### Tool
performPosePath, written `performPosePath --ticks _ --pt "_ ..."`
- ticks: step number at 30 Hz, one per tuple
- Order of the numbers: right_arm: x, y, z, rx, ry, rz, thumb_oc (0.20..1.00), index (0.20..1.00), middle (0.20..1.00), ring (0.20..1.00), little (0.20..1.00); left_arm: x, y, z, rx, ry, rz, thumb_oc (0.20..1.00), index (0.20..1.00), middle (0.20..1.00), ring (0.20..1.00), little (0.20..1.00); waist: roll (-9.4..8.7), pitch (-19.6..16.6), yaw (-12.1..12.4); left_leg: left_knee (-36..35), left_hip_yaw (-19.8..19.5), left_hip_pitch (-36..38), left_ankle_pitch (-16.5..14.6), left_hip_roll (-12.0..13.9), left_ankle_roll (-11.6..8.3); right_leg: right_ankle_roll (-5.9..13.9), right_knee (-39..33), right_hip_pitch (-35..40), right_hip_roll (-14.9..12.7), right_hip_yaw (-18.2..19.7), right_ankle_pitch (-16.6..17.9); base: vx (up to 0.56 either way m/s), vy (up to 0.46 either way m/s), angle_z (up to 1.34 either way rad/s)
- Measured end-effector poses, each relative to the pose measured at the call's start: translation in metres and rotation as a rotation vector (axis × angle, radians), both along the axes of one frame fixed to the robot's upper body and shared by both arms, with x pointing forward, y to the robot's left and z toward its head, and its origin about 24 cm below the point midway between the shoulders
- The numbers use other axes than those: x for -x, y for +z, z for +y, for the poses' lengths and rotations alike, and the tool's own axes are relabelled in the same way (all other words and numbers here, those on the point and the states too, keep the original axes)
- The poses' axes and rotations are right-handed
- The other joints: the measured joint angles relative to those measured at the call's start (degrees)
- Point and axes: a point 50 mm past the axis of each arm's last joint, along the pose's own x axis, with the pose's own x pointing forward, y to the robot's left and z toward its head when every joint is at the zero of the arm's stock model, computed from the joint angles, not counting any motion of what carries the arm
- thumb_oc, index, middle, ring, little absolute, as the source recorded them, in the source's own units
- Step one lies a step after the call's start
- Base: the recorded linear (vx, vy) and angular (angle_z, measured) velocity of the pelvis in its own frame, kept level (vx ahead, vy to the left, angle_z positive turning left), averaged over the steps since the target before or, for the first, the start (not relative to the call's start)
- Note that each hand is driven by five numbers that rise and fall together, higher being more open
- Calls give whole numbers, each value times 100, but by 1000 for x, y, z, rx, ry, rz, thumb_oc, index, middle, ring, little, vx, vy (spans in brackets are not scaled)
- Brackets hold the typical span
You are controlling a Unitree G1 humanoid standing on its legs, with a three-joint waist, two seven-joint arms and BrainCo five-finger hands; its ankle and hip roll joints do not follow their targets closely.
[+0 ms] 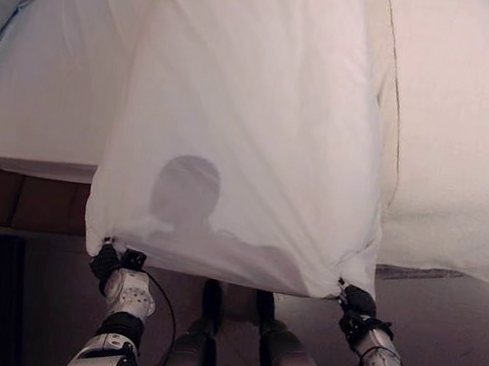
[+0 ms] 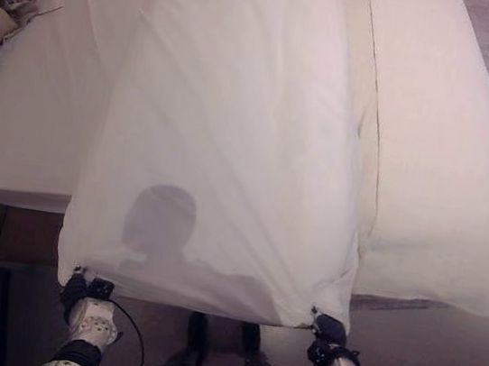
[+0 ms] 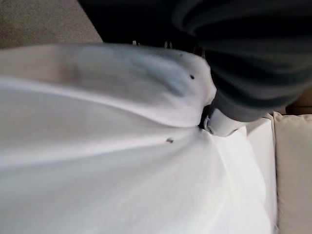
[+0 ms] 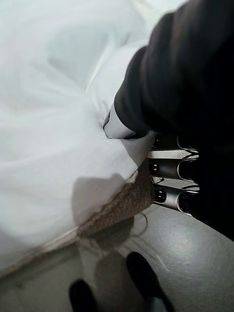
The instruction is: Make the bed
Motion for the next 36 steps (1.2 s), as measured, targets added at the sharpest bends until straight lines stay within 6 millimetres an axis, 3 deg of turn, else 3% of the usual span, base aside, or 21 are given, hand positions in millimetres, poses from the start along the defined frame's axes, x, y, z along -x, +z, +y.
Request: performPosePath --ticks 7,9,10,11,12,13,17,20,24,32,36 --pt "5 -7 1 51 44 51 200 200 200 200 200 7 -10 3 24 28 58 200 200 200 200 200 -2 -150 -10 -10 -1 112 -29 9 -40 -1 -154 173 -1 1 1 40 2 -1" --pt "5 -8 1 51 45 52 570 570 570 570 570 7 -10 4 24 27 59 200 200 200 200 200 -1 -152 -15 -4 -2 105 -29 11 -40 -2 -158 173 1 0 2 0 0 0" --pt "7 -10 1 52 45 67 1000 1000 1000 1000 1000 7 -10 4 23 27 59 200 200 200 200 200 -2 -155 -14 -2 -3 103 -29 13 -40 -2 -159 173 2 -4 1 0 0 0" --pt "8 -11 0 56 46 78 1000 1000 1000 1000 1000 7 -10 4 23 26 60 278 278 278 278 278 -2 -158 -13 -2 -3 101 -29 13 -41 -2 -160 173 2 -6 1 0 0 0" --pt "11 -14 -1 72 57 101 1000 1000 1000 1000 1000 7 -10 4 23 25 61 479 479 479 479 479 -2 -159 -14 -3 -4 97 -29 13 -41 -2 -165 172 2 -9 2 0 0 0" --pt "14 -17 -3 89 67 125 1000 1000 1000 1000 1000 9 -12 4 26 26 73 1000 1000 1000 1000 1000 -2 -159 -4 -2 -6 95 -29 11 -41 -4 -168 171 2 -9 3 0 0 0" --pt "38 -35 -9 129 90 265 1000 1000 1000 1000 1000 23 -29 -2 74 13 135 1000 1000 1000 1000 1000 1 -160 143 -2 -19 80 -28 15 -41 -12 -182 169 2 -27 8 4 -35 3" --pt "73 -55 -10 132 94 405 1000 1000 1000 1000 1000 59 -56 -6 80 -70 253 1000 1000 1000 1000 1000 18 -171 146 -4 -59 26 -27 15 -39 -15 -203 163 -2 -134 9 7 -38 15" --pt "96 -64 -13 133 72 469 1000 1000 1000 1000 1000 90 -78 -21 54 -303 329 1000 1000 1000 1000 1000 26 -177 171 -17 -127 -26 4 11 -3 -54 -249 150 -1 -190 61 11 -45 10" --pt "97 -62 -16 142 57 438 1000 1000 1000 1000 1000 102 -85 -41 12 -582 320 1000 1000 1000 1000 1000 156 -400 254 -116 -191 -147 108 10 -8 -39 -211 -7 -5 -264 106 21 -36 3" --pt "75 -45 -15 167 68 295 1000 1000 1000 1000 1000 83 -70 -50 -80 -745 212 1000 1000 1000 1000 1000 150 -442 246 -125 -201 -246 164 3 18 -38 -129 -142 -9 -285 108 0 0 0"
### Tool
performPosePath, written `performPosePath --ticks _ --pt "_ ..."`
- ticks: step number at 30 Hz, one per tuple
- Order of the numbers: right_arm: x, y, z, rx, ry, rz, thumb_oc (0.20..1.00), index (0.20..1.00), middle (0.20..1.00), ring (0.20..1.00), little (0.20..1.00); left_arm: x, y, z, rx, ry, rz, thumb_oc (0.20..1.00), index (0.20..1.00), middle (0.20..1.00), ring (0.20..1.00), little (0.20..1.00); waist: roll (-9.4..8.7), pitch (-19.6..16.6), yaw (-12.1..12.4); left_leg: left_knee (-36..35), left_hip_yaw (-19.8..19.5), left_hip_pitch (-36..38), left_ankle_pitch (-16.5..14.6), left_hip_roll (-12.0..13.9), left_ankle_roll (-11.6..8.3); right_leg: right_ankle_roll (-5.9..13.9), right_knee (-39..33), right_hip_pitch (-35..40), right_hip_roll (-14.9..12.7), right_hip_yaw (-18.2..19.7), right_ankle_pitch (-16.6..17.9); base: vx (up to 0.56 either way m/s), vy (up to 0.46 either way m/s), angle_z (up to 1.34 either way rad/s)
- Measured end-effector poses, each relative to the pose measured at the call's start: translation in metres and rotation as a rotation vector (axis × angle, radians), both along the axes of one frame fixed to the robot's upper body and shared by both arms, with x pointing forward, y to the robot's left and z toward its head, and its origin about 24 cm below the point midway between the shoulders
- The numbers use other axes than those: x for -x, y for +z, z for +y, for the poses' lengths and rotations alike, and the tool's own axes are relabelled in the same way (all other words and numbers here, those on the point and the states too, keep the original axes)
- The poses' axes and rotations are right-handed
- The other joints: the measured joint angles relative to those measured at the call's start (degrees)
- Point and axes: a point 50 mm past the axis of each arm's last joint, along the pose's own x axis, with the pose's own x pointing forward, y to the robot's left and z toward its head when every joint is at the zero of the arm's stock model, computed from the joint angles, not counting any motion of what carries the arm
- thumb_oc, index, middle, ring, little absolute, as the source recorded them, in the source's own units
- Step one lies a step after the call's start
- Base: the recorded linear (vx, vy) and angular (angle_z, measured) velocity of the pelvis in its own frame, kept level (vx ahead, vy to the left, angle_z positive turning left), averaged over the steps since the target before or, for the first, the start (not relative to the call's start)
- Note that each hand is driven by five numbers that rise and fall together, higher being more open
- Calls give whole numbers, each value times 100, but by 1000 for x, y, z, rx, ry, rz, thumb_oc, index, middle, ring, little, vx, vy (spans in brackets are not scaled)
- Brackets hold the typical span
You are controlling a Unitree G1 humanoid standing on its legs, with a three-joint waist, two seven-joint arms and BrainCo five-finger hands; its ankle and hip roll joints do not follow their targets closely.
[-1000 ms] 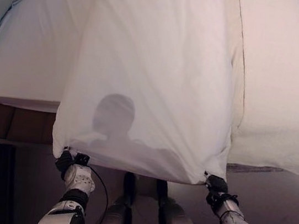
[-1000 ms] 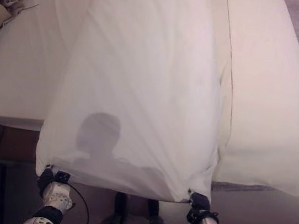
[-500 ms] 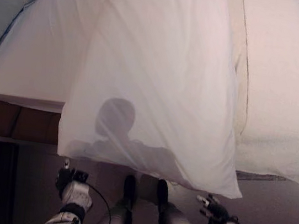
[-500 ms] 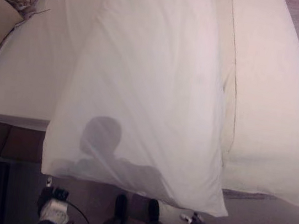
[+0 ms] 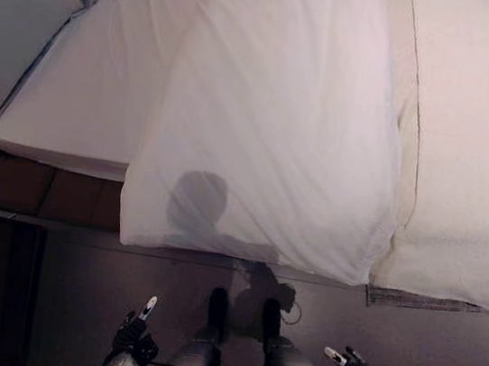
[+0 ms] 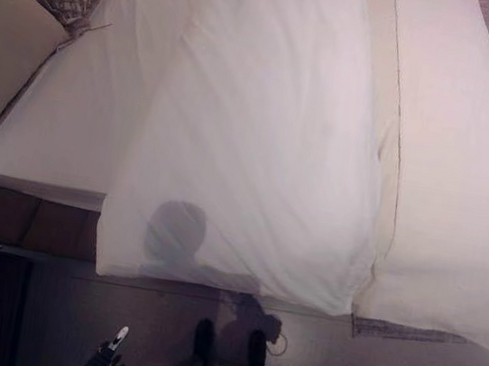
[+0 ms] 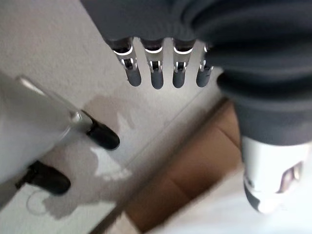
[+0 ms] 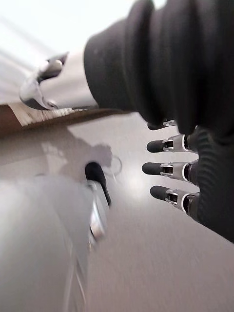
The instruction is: Make the bed
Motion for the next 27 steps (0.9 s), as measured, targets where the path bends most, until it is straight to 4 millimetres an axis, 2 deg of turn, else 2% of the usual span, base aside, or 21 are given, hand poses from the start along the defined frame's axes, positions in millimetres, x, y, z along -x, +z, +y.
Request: performPosePath --ticks 2,3,5,7,10,14,16,17,18,19,21,23,24,27 --pt "-16 13 0 7 18 -98 1000 1000 1000 1000 1000 -14 12 -5 -24 -105 -87 1000 1000 1000 1000 1000 -14 -10 -11 1 -2 -3 7 -8 6 2 29 -17 -7 -1 0 0 0 0" --pt "-32 28 4 10 46 -195 1000 1000 1000 1000 1000 -25 24 -8 -39 -182 -163 1000 1000 1000 1000 1000 -28 -19 -32 7 -2 -46 7 -15 4 15 78 -78 -9 0 -11 0 0 0" --pt "-54 48 9 11 84 -311 1000 1000 1000 1000 1000 -37 36 -6 -76 -279 -233 1000 1000 1000 1000 1000 -38 -22 -127 12 -6 -137 47 -19 16 11 98 -174 -12 0 3 0 0 0" --pt "-65 59 13 8 119 -366 1000 1000 1000 1000 1000 -47 43 -7 -78 -307 -273 1000 1000 1000 1000 1000 -51 -30 -141 10 -4 -147 53 -20 18 6 101 -188 -14 0 10 -15 -9 0" --pt "-77 75 23 12 255 -433 1000 1000 1000 1000 1000 -60 57 -13 -111 -446 -337 1000 1000 1000 1000 1000 -77 -22 -138 19 4 -212 65 -22 21 5 134 -267 -14 2 13 -37 -13 -1" --pt "-136 128 58 -59 477 -598 1000 1000 1000 1000 1000 -123 116 -52 -135 -656 -572 1000 1000 1000 1000 1000 -188 8 -149 271 37 -722 123 -37 21 14 389 -782 4 5 36 -132 -25 -1" --pt "-154 143 73 -71 557 -620 1000 1000 1000 1000 1000 -143 139 -70 -183 -758 -629 1000 1000 1000 1000 1000 -236 78 -134 463 5 -927 107 -47 8 37 584 -978 -4 -11 14 -71 -3 8" --pt "-163 155 81 -92 577 -658 1000 1000 1000 1000 1000 -155 157 -79 -190 -780 -688 1000 1000 1000 1000 1000 -265 154 -151 490 -31 -990 114 -40 0 31 628 -1039 -1 6 9 -104 -4 11" --pt "-171 165 95 -114 617 -675 1000 1000 1000 1000 1000 -163 169 -89 -200 -803 -724 1000 1000 1000 1000 1000 -283 234 -129 657 -28 -1074 113 -89 -1 43 815 -1118 0 -21 1 -140 -13 21" --pt "-175 169 101 -105 669 -662 1000 1000 1000 1000 1000 -169 177 -95 -245 -862 -723 1000 1000 1000 1000 1000 -288 279 -169 920 -95 -1280 -9 -96 -60 122 1134 -1330 -35 1 -189 -64 -13 20" --pt "-185 186 106 -117 682 -697 1000 1000 1000 1000 1000 -179 200 -106 -280 -900 -791 1000 1000 1000 1000 1000 -287 373 -153 1097 -104 -1524 -50 -118 -36 73 1351 -1574 -47 -6 -259 -94 -16 15" --pt "-197 199 108 -91 698 -699 1000 1000 1000 1000 1000 -188 216 -108 -334 -924 -810 1000 1000 1000 1000 1000 -294 446 -147 1382 -116 -1912 -90 -127 -39 60 1618 -1954 -53 -17 -297 -61 4 7" --pt "-207 216 113 -72 709 -729 1000 1000 1000 1000 1000 -195 227 -107 -369 -924 -829 1000 1000 1000 1000 1000 -291 526 -143 1560 -113 -2139 -97 -130 -44 59 1781 -2168 -55 -27 -297 -52 28 2" --pt "-222 244 119 -55 708 -768 1000 1000 1000 1000 1000 -209 246 -102 -444 -916 -828 1000 1000 1000 1000 1000 -313 703 -164 2063 -103 -2627 -229 -137 -27 55 2137 -2622 -57 -16 -373 -26 34 -3"
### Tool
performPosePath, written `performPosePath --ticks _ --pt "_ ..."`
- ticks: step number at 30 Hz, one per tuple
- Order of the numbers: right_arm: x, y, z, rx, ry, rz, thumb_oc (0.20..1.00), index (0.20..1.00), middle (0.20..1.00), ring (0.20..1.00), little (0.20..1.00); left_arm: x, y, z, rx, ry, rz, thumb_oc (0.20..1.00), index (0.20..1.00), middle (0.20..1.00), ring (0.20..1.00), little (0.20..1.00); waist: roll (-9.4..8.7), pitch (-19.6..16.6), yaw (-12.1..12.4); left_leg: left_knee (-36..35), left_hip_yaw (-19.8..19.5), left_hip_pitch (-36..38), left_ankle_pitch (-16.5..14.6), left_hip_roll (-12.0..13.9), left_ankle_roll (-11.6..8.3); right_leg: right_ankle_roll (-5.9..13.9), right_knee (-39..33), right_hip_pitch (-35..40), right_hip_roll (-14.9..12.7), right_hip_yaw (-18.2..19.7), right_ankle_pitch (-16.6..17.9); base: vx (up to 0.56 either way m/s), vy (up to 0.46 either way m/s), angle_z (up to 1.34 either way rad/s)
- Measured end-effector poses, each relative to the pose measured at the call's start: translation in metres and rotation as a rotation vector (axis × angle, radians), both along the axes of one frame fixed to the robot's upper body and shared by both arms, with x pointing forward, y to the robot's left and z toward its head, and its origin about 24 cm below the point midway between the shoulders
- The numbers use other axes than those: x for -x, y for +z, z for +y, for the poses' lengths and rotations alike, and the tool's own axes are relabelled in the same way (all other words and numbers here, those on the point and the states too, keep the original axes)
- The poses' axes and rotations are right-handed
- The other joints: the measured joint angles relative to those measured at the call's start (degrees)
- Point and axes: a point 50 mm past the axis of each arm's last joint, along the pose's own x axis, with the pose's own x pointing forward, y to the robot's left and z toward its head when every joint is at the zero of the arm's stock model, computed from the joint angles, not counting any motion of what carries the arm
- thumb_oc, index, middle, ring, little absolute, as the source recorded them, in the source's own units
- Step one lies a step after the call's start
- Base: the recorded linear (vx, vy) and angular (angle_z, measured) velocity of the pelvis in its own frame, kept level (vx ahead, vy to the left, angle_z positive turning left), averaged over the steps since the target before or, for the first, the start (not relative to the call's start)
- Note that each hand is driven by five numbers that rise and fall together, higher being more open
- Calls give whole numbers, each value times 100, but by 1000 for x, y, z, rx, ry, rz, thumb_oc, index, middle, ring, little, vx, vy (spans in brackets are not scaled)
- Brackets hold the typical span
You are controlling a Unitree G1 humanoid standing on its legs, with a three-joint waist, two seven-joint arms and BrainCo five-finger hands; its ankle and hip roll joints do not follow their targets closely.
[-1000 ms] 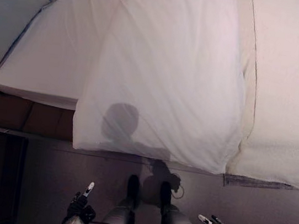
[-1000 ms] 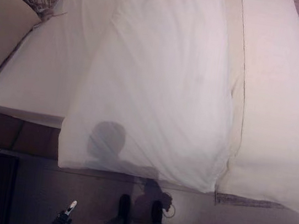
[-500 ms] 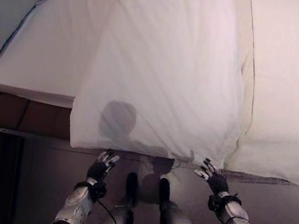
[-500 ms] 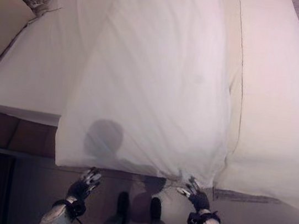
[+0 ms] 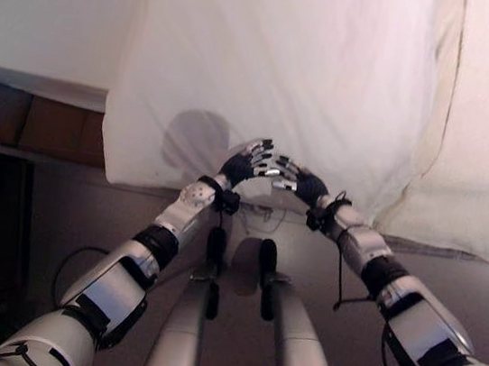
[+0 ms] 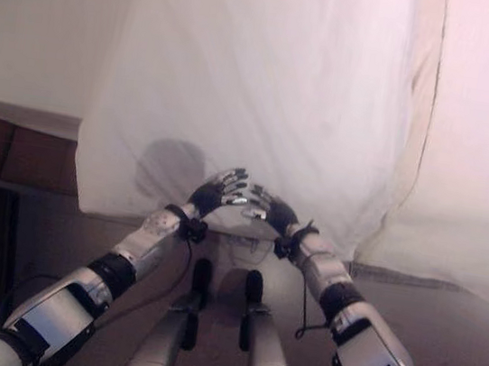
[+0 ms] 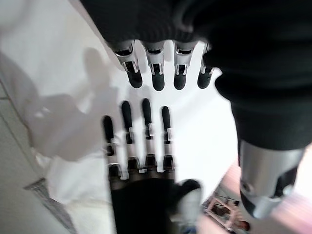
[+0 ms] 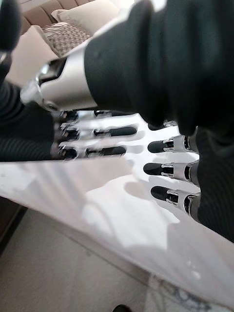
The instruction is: Make the bed
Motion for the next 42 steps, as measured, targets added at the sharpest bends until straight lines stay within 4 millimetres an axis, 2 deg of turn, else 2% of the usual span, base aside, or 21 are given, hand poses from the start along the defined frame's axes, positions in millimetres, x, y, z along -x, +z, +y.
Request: performPosePath --ticks 2,3,9,13,15,17,20,28,31,33,34,37,38,41,42 --pt "-5 15 4 2 13 -32 1000 1000 1000 1000 1000 -4 12 2 -27 14 -42 1000 1000 1000 1000 1000 3 53 18 289 -4 -297 -45 -7 -3 8 265 -275 -5 -4 -8 -13 43 -4" --pt "-7 22 6 33 31 -41 1000 1000 1000 1000 1000 -9 23 3 -83 19 -74 1000 1000 1000 1000 1000 -8 78 13 600 9 -533 -172 -4 20 -7 488 -481 4 2 -75 0 0 0" --pt "-15 41 5 52 19 -62 1000 1000 1000 1000 1000 -23 62 19 -152 105 -172 1000 1000 1000 1000 1000 -26 112 32 1141 13 -1110 -305 -4 64 43 912 -1007 9 7 -166 3 7 -1" --pt "-28 61 -14 21 -112 -61 1000 1000 1000 1000 1000 -32 89 28 -236 184 -226 1000 1000 1000 1000 1000 -39 119 26 1408 14 -1449 -336 -10 53 55 1167 -1323 3 -2 -197 8 8 0" --pt "-32 74 -20 19 -157 -81 1000 1000 1000 1000 1000 -36 99 45 -259 253 -233 1000 1000 1000 1000 1000 -39 119 -5 1644 13 -1659 -411 -13 74 60 1357 -1515 8 -5 -244 18 26 -1" --pt "-33 85 -27 15 -186 -100 1000 1000 1000 1000 1000 -36 110 54 -301 286 -261 1000 1000 1000 1000 1000 -40 119 12 1819 32 -1829 -456 -7 83 47 1492 -1676 12 -1 -264 17 30 -4" --pt "-35 88 -38 17 -242 -98 1000 1000 1000 1000 1000 -38 117 66 -310 337 -261 1000 1000 1000 1000 1000 -40 119 26 2044 32 -2005 -535 10 93 47 1647 -1829 33 -5 -280 17 29 -4" --pt "-34 82 -77 -47 -429 -56 1000 1000 1000 1000 1000 -38 115 102 -248 501 -178 1000 1000 1000 1000 1000 -39 119 28 2130 69 -2102 -600 33 121 69 1739 -1913 32 11 -361 2 6 -2" --pt "-29 72 -102 -72 -514 -27 1000 1000 1000 1000 1000 -34 111 127 -237 588 -147 1000 1000 1000 1000 1000 -39 119 18 1965 90 -2013 -544 35 116 57 1603 -1839 15 6 -289 -16 -33 2" --pt "-23 60 -118 -101 -558 -11 1000 1000 1000 1000 1000 -30 99 141 -184 627 -121 1000 1000 1000 1000 1000 -39 120 22 1710 113 -1809 -482 41 111 44 1386 -1648 -2 5 -243 -18 -37 3" --pt "-17 44 -131 -96 -610 30 1000 1000 1000 1000 1000 -25 78 155 -200 670 -64 1000 1000 1000 1000 1000 -40 120 15 1456 123 -1524 -412 29 127 36 1154 -1395 -31 -5 -192 -7 -20 3" --pt "-5 20 -155 -85 -693 85 1000 1000 1000 1000 1000 -14 47 177 -197 733 31 1000 1000 1000 1000 1000 -40 120 2 922 133 -976 -298 31 108 23 702 -875 -43 -10 -88 -2 -43 -1" --pt "1 11 -165 -76 -723 105 1000 1000 1000 1000 1000 -8 36 188 -174 774 62 1000 1000 1000 1000 1000 -39 120 -21 612 130 -685 -174 28 96 18 414 -596 -50 -12 3 0 0 0" --pt "14 -6 -182 -64 -787 140 1000 1000 1000 1000 1000 6 12 206 -148 844 128 1000 1000 1000 1000 1000 -43 128 -40 80 124 -102 -73 19 84 8 18 -69 -70 -31 58 57 -46 2" --pt "14 -5 -181 -98 -782 121 1000 1000 1000 1000 1000 8 10 209 -109 858 124 1000 1000 1000 1000 1000 -44 129 -63 -130 108 85 26 9 69 -6 -153 96 -73 -34 128 -2 0 7"
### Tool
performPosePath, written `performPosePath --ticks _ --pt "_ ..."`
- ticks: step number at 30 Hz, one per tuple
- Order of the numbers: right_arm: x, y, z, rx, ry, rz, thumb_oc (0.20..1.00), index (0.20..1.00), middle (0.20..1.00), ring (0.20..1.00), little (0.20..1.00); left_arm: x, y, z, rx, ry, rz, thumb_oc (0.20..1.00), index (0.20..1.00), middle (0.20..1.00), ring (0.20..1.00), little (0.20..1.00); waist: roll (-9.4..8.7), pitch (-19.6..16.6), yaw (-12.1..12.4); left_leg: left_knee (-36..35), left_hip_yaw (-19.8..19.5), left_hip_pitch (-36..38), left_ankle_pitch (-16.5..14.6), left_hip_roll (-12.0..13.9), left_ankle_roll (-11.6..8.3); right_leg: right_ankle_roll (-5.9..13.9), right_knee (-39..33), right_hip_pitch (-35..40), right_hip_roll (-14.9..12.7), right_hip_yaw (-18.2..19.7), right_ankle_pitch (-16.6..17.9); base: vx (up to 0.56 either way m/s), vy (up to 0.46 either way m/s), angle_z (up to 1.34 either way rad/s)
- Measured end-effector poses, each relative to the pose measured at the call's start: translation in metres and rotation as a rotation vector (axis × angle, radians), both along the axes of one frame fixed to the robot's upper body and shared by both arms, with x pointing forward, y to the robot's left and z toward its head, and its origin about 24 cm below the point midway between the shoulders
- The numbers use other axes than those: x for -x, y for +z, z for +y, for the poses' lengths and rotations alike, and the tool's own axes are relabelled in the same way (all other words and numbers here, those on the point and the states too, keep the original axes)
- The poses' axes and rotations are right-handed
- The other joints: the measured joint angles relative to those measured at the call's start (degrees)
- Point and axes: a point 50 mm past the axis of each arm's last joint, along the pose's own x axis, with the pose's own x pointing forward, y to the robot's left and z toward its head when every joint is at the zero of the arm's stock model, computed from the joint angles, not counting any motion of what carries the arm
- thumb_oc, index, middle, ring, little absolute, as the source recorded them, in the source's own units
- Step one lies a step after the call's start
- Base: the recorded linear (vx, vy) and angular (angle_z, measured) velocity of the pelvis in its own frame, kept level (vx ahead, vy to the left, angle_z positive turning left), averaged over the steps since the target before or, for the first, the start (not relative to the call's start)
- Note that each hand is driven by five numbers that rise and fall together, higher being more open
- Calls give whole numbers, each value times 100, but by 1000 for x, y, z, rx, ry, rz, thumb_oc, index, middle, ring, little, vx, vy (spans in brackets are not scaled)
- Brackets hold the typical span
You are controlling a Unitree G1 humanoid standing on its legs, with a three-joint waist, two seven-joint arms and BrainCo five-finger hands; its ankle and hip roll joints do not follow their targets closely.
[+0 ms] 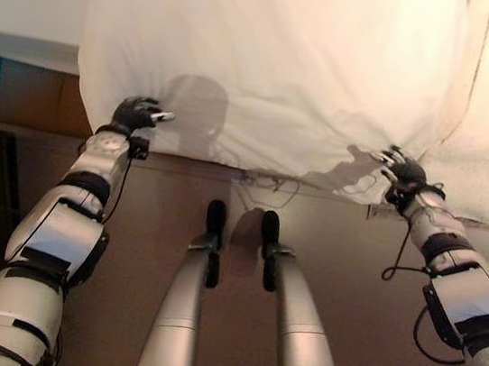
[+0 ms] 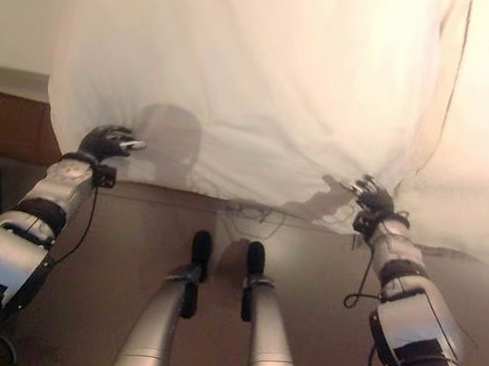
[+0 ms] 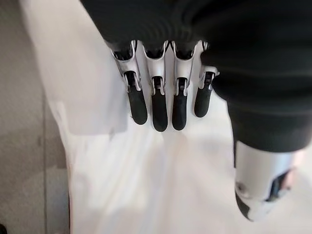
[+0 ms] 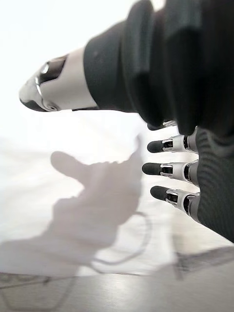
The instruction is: Make the bed
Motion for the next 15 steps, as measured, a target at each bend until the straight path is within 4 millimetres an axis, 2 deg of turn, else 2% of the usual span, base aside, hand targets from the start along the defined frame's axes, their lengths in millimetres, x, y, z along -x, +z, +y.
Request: performPosePath --ticks 1,3,4,5,7,8,9,11,13,15 --pt "5 -11 -1 4 -5 27 1000 1000 1000 1000 1000 8 -17 8 0 38 59 1000 1000 1000 1000 1000 2 -7 -48 -334 -32 364 138 -10 -10 -11 -249 331 -13 -26 59 98 -48 7" --pt "11 -22 -4 -14 -23 36 1000 1000 1000 1000 1000 19 -30 18 52 81 60 1000 1000 1000 1000 1000 -6 51 -52 -489 -53 656 105 -3 -46 -28 -353 605 -25 -73 22 157 -57 7" --pt "13 -25 0 -45 -19 -1 1000 1000 1000 1000 1000 23 -38 17 115 91 24 1000 1000 1000 1000 1000 -5 116 -74 -710 -68 964 243 -15 -1 -48 -497 877 -41 -110 74 159 -33 7" --pt "25 -55 5 -70 -16 63 1000 1000 1000 1000 1000 39 -74 17 150 111 116 1000 1000 1000 1000 1000 1 104 -62 -1147 -90 1574 328 -4 -20 -53 -826 1438 -36 -119 93 125 -25 4" --pt "44 -88 8 -111 -32 135 1000 1000 1000 1000 1000 59 -107 13 210 123 178 1000 1000 1000 1000 1000 50 -12 -23 -1579 -119 2137 359 37 -66 -41 -1239 1992 -1 -146 126 90 -30 1" --pt "66 -116 5 -128 -53 212 1000 1000 1000 1000 1000 76 -135 8 248 128 243 1000 1000 1000 1000 1000 114 -332 -3 -1835 -122 2346 393 72 -119 -13 -1520 2226 33 -146 160 92 -28 1" --pt "74 -124 3 -130 -61 234 1000 1000 1000 1000 1000 81 -143 4 262 119 255 1000 1000 1000 1000 1000 145 -387 43 -1918 -124 2458 414 83 -117 -29 -1638 2352 39 -148 208 81 -15 -3" --pt "92 -140 1 -161 -84 248 1000 1000 1000 1000 1000 96 -166 -15 311 59 273 1000 1000 1000 1000 1000 246 -465 109 -2246 -126 2866 557 96 -42 -43 -2109 2834 54 -164 401 76 -10 2" --pt "100 -147 3 -174 -89 254 1000 1000 1000 1000 1000 106 -181 -28 342 21 308 1000 1000 1000 1000 1000 254 -561 101 -2424 -126 3124 586 97 -6 -13 -2469 3179 53 -159 513 53 -7 2" --pt "104 -153 5 -181 -85 267 1000 1000 1000 1000 1000 111 -188 -34 363 -1 323 1000 1000 1000 1000 1000 238 -651 105 -2521 -125 3280 595 92 5 1 -2734 3413 51 -155 613 69 -5 0"
